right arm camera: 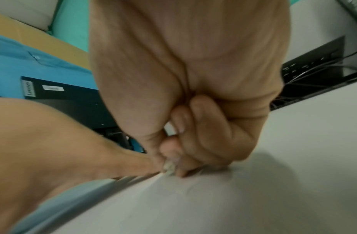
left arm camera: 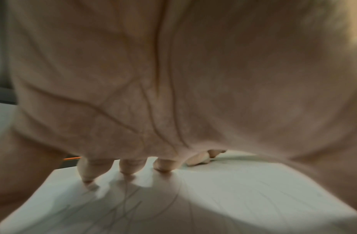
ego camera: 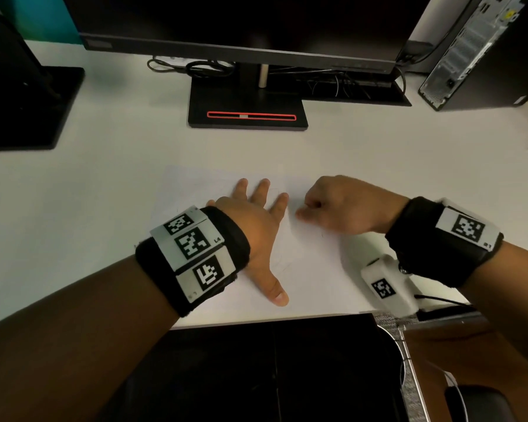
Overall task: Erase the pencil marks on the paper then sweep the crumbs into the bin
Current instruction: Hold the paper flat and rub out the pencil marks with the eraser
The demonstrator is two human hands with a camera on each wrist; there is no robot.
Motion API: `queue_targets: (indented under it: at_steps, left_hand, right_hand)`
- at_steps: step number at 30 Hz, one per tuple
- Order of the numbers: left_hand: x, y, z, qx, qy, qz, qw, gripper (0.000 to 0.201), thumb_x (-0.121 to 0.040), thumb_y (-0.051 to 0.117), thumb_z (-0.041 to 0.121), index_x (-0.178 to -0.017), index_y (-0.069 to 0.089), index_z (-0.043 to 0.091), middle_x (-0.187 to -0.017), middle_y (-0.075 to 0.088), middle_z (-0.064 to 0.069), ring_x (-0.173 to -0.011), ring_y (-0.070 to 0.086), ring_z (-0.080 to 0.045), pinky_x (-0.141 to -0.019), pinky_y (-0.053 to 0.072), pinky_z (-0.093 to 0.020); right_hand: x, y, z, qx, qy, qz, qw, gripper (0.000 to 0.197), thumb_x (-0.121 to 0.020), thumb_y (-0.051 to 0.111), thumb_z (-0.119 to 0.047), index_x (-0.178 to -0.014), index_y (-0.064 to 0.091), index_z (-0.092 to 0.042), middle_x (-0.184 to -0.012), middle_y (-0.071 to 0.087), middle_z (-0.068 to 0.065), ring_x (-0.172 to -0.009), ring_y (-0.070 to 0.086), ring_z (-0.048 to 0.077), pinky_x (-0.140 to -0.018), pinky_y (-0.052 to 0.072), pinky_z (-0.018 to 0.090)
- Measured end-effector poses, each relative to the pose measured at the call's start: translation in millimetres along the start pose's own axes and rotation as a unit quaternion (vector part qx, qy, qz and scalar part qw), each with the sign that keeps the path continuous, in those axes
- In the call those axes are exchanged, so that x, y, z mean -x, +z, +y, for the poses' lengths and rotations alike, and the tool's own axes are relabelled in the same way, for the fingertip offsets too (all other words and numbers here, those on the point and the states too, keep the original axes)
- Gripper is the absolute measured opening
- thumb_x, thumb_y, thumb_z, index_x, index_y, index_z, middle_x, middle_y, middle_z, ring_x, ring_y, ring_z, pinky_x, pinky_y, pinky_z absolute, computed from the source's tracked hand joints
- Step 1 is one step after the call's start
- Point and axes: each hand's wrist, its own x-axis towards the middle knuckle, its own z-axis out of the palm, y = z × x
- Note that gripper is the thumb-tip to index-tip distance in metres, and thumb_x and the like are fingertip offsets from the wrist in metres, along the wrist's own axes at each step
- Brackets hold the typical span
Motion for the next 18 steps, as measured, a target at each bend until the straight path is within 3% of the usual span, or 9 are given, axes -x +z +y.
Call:
queue_targets:
  at_steps: [3, 7, 12, 16, 18]
  left_hand:
    - [-2, 0, -1, 0.000, 0.003, 0.000, 1.000, 0.165, -0.042, 0.073, 0.091, -0.152, -0.033, 0.029, -0.158, -0.041, -0.004, -0.148, -0.029, -0.039, -0.117, 0.020, -0.066]
    - [0, 0, 0, 0.001, 0.005, 0.001, 1.000, 0.163, -0.045, 0.074, 0.090, -0.152, -0.032, 0.028, -0.159, -0.041, -0.005, -0.148, -0.028, -0.039, -0.118, 0.019, -0.066]
    - [0, 1, -2, 0.004, 0.006, 0.002, 1.000, 0.164, -0.044, 0.074, 0.090, -0.152, -0.032, 0.029, -0.159, -0.041, -0.004, -0.149, -0.028, -0.039, -0.118, 0.019, -0.066]
    - [0, 0, 0, 0.001, 0.005, -0.001, 1.000, 0.163, -0.045, 0.074, 0.090, -0.152, -0.033, 0.028, -0.158, -0.041, -0.005, -0.148, -0.028, -0.039, -0.118, 0.019, -0.066]
    - [1, 0, -1, 0.002, 0.005, 0.000, 1.000, 0.163, -0.045, 0.074, 0.089, -0.152, -0.032, 0.029, -0.158, -0.041, -0.004, -0.149, -0.028, -0.039, -0.118, 0.019, -0.066]
  right_hand:
    - [-1, 1, -2, -0.014, -0.014, -0.040, 0.999, 0.047, -0.096, 0.053, -0.036, -0.059, 0.043, -0.010, -0.055, 0.042, 0.004, -0.050, 0.037, 0.017, -0.052, 0.034, 0.030]
    - [-5, -5, 5, -0.017, 0.034, 0.039, 0.999, 0.049, -0.097, 0.054, -0.033, -0.056, 0.040, -0.011, -0.053, 0.040, 0.002, -0.051, 0.037, 0.018, -0.049, 0.030, 0.028]
    - [-2, 3, -2, -0.026, -0.014, -0.041, 0.999, 0.048, -0.096, 0.054, -0.038, -0.061, 0.048, -0.005, -0.056, 0.047, 0.006, -0.051, 0.041, 0.018, -0.053, 0.037, 0.030]
    - [-10, -6, 9, -0.022, 0.038, 0.045, 0.998, 0.047, -0.096, 0.054, -0.033, -0.056, 0.042, -0.010, -0.053, 0.043, 0.004, -0.050, 0.039, 0.019, -0.050, 0.032, 0.027]
    - [-8, -1, 3, 0.000, 0.008, 0.031, 0.999, 0.048, -0.097, 0.053, -0.035, -0.058, 0.042, -0.010, -0.055, 0.043, 0.004, -0.052, 0.038, 0.018, -0.051, 0.032, 0.029]
